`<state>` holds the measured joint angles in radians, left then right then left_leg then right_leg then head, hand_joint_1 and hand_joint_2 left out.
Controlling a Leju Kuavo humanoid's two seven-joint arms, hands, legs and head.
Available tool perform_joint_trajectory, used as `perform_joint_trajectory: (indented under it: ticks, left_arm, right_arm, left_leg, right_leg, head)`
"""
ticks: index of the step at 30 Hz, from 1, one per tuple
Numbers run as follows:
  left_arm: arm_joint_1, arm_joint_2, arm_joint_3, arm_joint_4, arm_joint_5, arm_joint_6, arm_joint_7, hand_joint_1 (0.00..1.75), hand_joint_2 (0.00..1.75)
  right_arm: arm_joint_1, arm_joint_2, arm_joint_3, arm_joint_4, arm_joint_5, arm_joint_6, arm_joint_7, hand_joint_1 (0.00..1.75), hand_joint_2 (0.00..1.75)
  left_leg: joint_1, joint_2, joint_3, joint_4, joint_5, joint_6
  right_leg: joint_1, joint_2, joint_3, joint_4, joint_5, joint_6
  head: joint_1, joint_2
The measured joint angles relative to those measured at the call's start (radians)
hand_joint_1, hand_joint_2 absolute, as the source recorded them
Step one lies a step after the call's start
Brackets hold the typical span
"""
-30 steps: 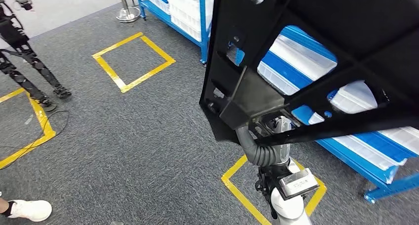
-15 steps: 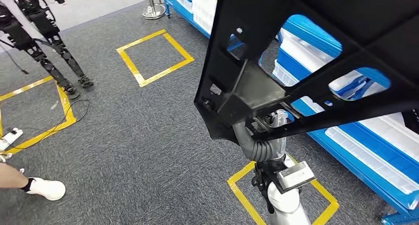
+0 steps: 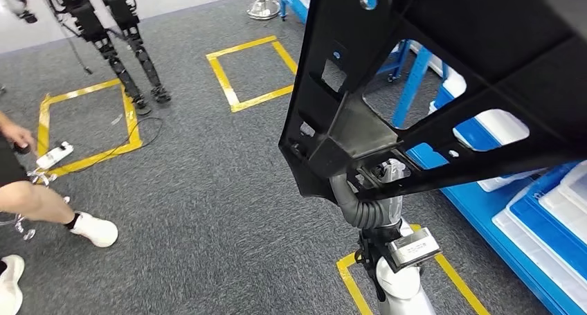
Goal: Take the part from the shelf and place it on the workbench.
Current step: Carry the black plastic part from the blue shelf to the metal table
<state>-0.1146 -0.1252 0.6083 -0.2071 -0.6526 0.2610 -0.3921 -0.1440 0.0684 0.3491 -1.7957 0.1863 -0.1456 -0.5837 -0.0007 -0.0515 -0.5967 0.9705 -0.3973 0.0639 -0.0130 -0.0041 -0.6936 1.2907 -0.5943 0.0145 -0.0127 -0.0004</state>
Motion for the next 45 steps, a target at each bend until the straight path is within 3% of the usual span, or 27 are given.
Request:
perform_joint_trajectory:
  ticks: [2, 3, 5, 7, 8, 10, 12, 14, 15, 16, 17, 19, 21, 23, 25, 27, 29, 30, 31, 33, 34, 36, 38, 39, 41, 43, 45]
  left_arm:
    - [0.004, 0.000, 0.001, 0.000, 0.001, 0.000, -0.002, 0.00, 1.75]
    - [0.004, 0.000, 0.002, 0.000, 0.001, 0.001, -0.003, 0.00, 1.75]
    - [0.005, 0.000, 0.003, 0.000, 0.001, 0.001, -0.004, 0.00, 1.75]
    - [0.010, 0.001, 0.004, 0.000, 0.001, 0.002, -0.005, 0.00, 1.75]
    - [0.013, 0.001, 0.005, 0.000, 0.001, 0.003, -0.005, 0.00, 1.75]
    - [0.015, 0.001, 0.006, 0.000, 0.000, 0.005, -0.004, 0.00, 1.75]
    - [0.013, 0.000, 0.006, 0.000, 0.000, 0.010, -0.002, 0.00, 1.75]
    - [0.014, 0.000, 0.007, 0.000, 0.000, 0.014, -0.002, 0.00, 1.75]
    - [0.016, 0.000, 0.007, 0.000, 0.000, 0.015, -0.002, 0.00, 1.75]
    - [0.018, 0.000, 0.008, 0.000, -0.001, 0.017, -0.002, 0.00, 1.75]
    - [0.020, 0.000, 0.009, 0.000, -0.002, 0.019, -0.002, 0.00, 1.75]
    - [0.019, 0.001, 0.012, 0.000, -0.005, 0.023, 0.001, 0.00, 1.75]
    - [0.017, 0.003, 0.016, 0.000, -0.008, 0.024, 0.006, 0.00, 1.75]
    - [0.017, 0.006, 0.017, 0.000, -0.010, 0.025, 0.008, 0.00, 1.75]
    - [0.018, 0.008, 0.017, 0.000, -0.010, 0.025, 0.010, 0.00, 1.75]
    - [0.015, 0.008, 0.017, 0.000, -0.011, 0.025, 0.010, 0.00, 1.75]
    - [0.013, 0.008, 0.017, 0.000, -0.016, 0.026, 0.013, 0.00, 1.75]
    - [0.013, 0.008, 0.017, 0.000, -0.020, 0.028, 0.015, 0.00, 1.75]
    - [0.013, 0.008, 0.017, 0.000, -0.024, 0.029, 0.019, 0.00, 1.75]
    - [0.015, 0.008, 0.017, 0.000, -0.028, 0.033, 0.026, 0.00, 1.75]
    - [0.015, 0.008, 0.017, 0.000, -0.029, 0.034, 0.028, 0.00, 1.75]
    - [0.016, 0.009, 0.017, 0.000, -0.028, 0.038, 0.030, 0.00, 1.75]
    - [0.021, 0.010, 0.017, 0.001, -0.028, 0.042, 0.031, 0.00, 1.75]
    - [0.024, 0.010, 0.017, 0.001, -0.029, 0.043, 0.032, 0.00, 1.75]
    - [0.026, 0.011, 0.017, 0.001, -0.030, 0.044, 0.034, 0.00, 1.75]
    - [0.026, 0.010, 0.017, 0.002, -0.031, 0.047, 0.037, 0.00, 1.75]
    - [0.027, 0.009, 0.017, 0.002, -0.032, 0.050, 0.040, 0.00, 1.75]
  right_arm:
    - [0.002, -0.003, 0.000, 0.000, 0.000, -0.001, -0.002, 1.75, 1.75]
    - [0.002, -0.004, 0.000, 0.000, 0.000, -0.001, -0.003, 1.75, 1.75]
    - [0.003, -0.004, 0.000, 0.001, 0.000, -0.001, -0.004, 1.75, 1.75]
    - [0.004, -0.004, 0.000, 0.001, 0.000, -0.002, -0.005, 1.75, 1.75]
    - [0.003, -0.004, 0.000, 0.001, 0.000, -0.002, -0.005, 1.75, 1.75]
    - [0.002, -0.002, 0.001, 0.000, 0.000, -0.002, -0.005, 1.75, 1.75]
    - [0.002, -0.003, 0.001, 0.001, -0.002, -0.004, -0.006, 1.75, 1.75]
    - [0.003, -0.003, 0.001, 0.004, -0.004, -0.010, -0.007, 1.75, 1.75]
    - [0.004, -0.003, 0.001, 0.005, -0.006, -0.013, -0.008, 1.75, 1.75]
    - [0.004, -0.003, 0.002, 0.007, -0.008, -0.015, -0.009, 1.75, 1.75]
    - [0.004, -0.003, 0.003, 0.008, -0.010, -0.017, -0.009, 1.75, 1.75]
    - [0.004, -0.003, 0.004, 0.009, -0.012, -0.018, -0.011, 1.75, 1.75]
    - [0.004, -0.003, 0.005, 0.009, -0.016, -0.021, -0.013, 1.75, 1.75]
    - [0.005, -0.002, 0.006, 0.009, -0.018, -0.026, -0.014, 1.75, 1.75]
    - [0.005, -0.002, 0.007, 0.009, -0.019, -0.030, -0.015, 1.75, 1.75]
    - [0.007, -0.004, 0.007, 0.009, -0.019, -0.032, -0.017, 1.75, 1.75]
    - [0.012, -0.008, 0.007, 0.011, -0.021, -0.033, -0.018, 1.75, 1.75]
    - [0.014, -0.009, 0.007, 0.012, -0.021, -0.033, -0.018, 1.75, 1.75]
    - [0.015, -0.010, 0.007, 0.013, -0.022, -0.033, -0.018, 1.75, 1.75]
    - [0.014, -0.012, 0.007, 0.014, -0.025, -0.033, -0.018, 1.75, 1.75]
    - [0.014, -0.012, 0.007, 0.014, -0.026, -0.032, -0.019, 1.75, 1.75]
    - [0.012, -0.012, 0.008, 0.016, -0.030, -0.030, -0.020, 1.75, 1.75]
    - [0.010, -0.012, 0.009, 0.017, -0.034, -0.029, -0.020, 1.75, 1.75]
    - [0.008, -0.011, 0.011, 0.017, -0.036, -0.028, -0.021, 1.75, 1.75]
    - [0.003, -0.010, 0.013, 0.018, -0.040, -0.027, -0.021, 1.75, 1.75]
    - [0.001, -0.010, 0.015, 0.021, -0.044, -0.026, -0.021, 1.75, 1.75]
    - [0.000, -0.010, 0.017, 0.026, -0.046, -0.025, -0.021, 1.75, 1.75]
  left_leg:
    - [0.005, -0.030, -0.002, 0.009, -0.005, -0.010]
    - [0.006, -0.044, -0.006, 0.021, -0.011, -0.018]
    - [0.007, -0.066, -0.018, 0.039, -0.023, -0.033]
    - [0.012, -0.078, -0.025, 0.042, -0.026, -0.043]
    - [0.014, -0.074, -0.027, 0.046, -0.027, -0.047]
    - [0.016, -0.029, -0.047, 0.092, -0.054, -0.054]
    - [0.016, 0.029, -0.108, 0.213, -0.115, -0.061]
    - [0.018, 0.047, -0.171, 0.328, -0.156, -0.063]
    - [0.018, 0.049, -0.179, 0.339, -0.150, -0.061]
    - [0.017, 0.051, -0.164, 0.307, -0.126, -0.057]
    - [0.014, 0.062, -0.131, 0.243, -0.094, -0.050]
    - [0.002, 0.104, -0.061, 0.110, -0.046, -0.034]
    - [-0.009, 0.124, -0.036, 0.062, -0.039, -0.023]
    - [-0.010, 0.102, -0.030, 0.049, -0.035, -0.012]
    - [-0.006, 0.079, -0.011, 0.023, -0.023, -0.004]
    - [-0.003, 0.054, 0.001, 0.010, -0.016, 0.000]
    - [-0.003, 0.025, 0.002, 0.010, -0.016, 0.001]
    - [-0.003, 0.009, 0.003, 0.011, -0.017, 0.000]
    - [-0.003, -0.007, 0.005, 0.012, -0.018, -0.002]
    - [0.000, -0.037, 0.006, 0.020, -0.024, -0.011]
    - [0.000, -0.050, 0.003, 0.028, -0.030, -0.017]
    - [0.000, -0.070, -0.006, 0.039, -0.039, -0.030]
    - [0.004, -0.083, -0.011, 0.042, -0.042, -0.038]
    - [0.004, -0.074, -0.014, 0.049, -0.047, -0.042]
    - [0.006, -0.023, -0.040, 0.109, -0.080, -0.051]
    - [0.008, 0.033, -0.106, 0.236, -0.139, -0.058]
    - [0.011, 0.048, -0.164, 0.331, -0.166, -0.060]
  right_leg:
    - [-0.011, 0.020, 0.045, -0.116, 0.060, 0.027]
    - [-0.017, 0.035, 0.077, -0.186, 0.090, 0.034]
    - [-0.023, 0.055, 0.111, -0.259, 0.118, 0.028]
    - [-0.019, 0.040, 0.112, -0.260, 0.120, 0.008]
    - [-0.019, 0.033, 0.113, -0.260, 0.121, 0.002]
    - [-0.019, 0.016, 0.118, -0.263, 0.122, -0.011]
    - [-0.012, -0.004, 0.120, -0.263, 0.118, -0.021]
    - [-0.005, -0.028, 0.121, -0.262, 0.114, -0.026]
    - [-0.002, -0.039, 0.122, -0.262, 0.111, -0.028]
    - [0.000, -0.049, 0.124, -0.262, 0.109, -0.029]
    - [0.002, -0.059, 0.126, -0.263, 0.107, -0.029]
    - [0.007, -0.077, 0.133, -0.263, 0.101, -0.025]
    - [0.008, -0.094, 0.138, -0.265, 0.095, -0.016]
    - [0.008, -0.107, 0.142, -0.270, 0.092, -0.006]
    - [0.009, -0.077, 0.137, -0.247, 0.079, -0.002]
    - [0.006, -0.024, 0.089, -0.146, 0.038, -0.007]
    - [0.003, -0.005, 0.019, -0.027, 0.001, -0.008]
    - [0.002, -0.003, 0.000, -0.005, 0.003, -0.002]
    - [0.000, -0.001, 0.001, -0.023, 0.021, 0.007]
    - [-0.007, 0.019, 0.047, -0.148, 0.085, 0.028]
    - [-0.011, 0.037, 0.074, -0.209, 0.111, 0.032]
    - [-0.013, 0.059, 0.099, -0.265, 0.132, 0.020]
    - [-0.011, 0.047, 0.102, -0.264, 0.131, 0.001]
    - [-0.012, 0.039, 0.105, -0.265, 0.130, -0.007]
    - [-0.012, 0.019, 0.112, -0.267, 0.127, -0.019]
    - [-0.004, -0.004, 0.117, -0.267, 0.122, -0.029]
    - [0.003, -0.027, 0.119, -0.267, 0.117, -0.035]
  head:
    - [0.001, 0.000]
    - [0.002, 0.000]
    - [0.002, 0.000]
    - [0.001, 0.000]
    - [0.001, 0.000]
    - [-0.005, 0.000]
    - [-0.010, 0.000]
    - [-0.010, 0.000]
    - [-0.011, 0.000]
    - [-0.010, 0.000]
    - [-0.011, 0.000]
    - [-0.009, 0.000]
    - [-0.009, 0.000]
    - [-0.009, 0.000]
    - [-0.007, 0.000]
    - [-0.002, 0.000]
    - [0.000, 0.000]
    - [0.000, 0.000]
    - [0.000, 0.000]
    - [0.000, 0.000]
    - [0.002, 0.000]
    - [0.002, 0.000]
    - [0.001, 0.000]
    - [0.000, 0.000]
    - [-0.006, 0.000]
    - [-0.011, 0.000]
    - [-0.011, 0.000]
